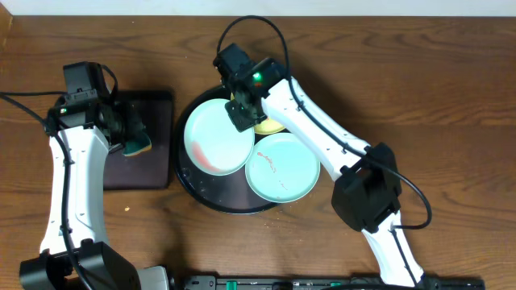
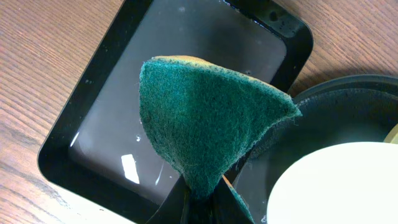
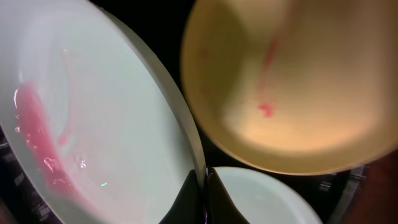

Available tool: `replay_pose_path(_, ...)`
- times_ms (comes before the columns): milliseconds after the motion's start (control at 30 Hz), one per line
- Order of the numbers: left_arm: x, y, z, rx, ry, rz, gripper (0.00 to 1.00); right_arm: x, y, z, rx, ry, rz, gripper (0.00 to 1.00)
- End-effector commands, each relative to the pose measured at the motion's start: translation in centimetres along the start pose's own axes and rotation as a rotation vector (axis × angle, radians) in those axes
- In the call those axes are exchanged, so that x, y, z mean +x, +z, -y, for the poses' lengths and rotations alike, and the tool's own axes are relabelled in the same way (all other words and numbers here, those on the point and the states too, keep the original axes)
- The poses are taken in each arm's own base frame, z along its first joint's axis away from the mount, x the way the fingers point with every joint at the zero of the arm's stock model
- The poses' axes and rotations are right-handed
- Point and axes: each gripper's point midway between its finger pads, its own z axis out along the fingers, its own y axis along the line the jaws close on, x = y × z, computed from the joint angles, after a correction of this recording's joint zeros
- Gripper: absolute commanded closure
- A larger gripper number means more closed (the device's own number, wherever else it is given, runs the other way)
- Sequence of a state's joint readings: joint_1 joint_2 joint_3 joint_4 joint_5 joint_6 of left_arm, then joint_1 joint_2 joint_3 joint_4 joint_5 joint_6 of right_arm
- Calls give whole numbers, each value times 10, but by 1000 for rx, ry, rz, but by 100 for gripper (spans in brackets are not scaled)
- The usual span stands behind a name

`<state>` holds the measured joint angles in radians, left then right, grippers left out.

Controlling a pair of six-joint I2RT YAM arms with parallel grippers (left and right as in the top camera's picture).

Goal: Clean dirty plates on tray and stack at the side
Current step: 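Lift the scrubbed green plate upright with the right gripper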

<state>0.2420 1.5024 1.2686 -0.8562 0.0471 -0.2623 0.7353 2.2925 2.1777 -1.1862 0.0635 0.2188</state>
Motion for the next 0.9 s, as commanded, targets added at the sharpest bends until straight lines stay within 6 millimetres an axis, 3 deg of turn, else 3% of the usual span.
replay_pose_path(0,-4,-3,1,8,-1,14,92,-23,-54,19,220,-12,169,99)
replay_pose_path(333,-5,-2,-2,-7,-1,15,92,-33,-147,28,646,-20,438,99)
replay_pose_path(467,-5,-2,-2,-7,-1,15,92,-32,-173,24,690,-19,500,99)
replay_pose_path(867,2,13,-4,-26,-1,-31,92,-24,-247,36,739,52,645,99)
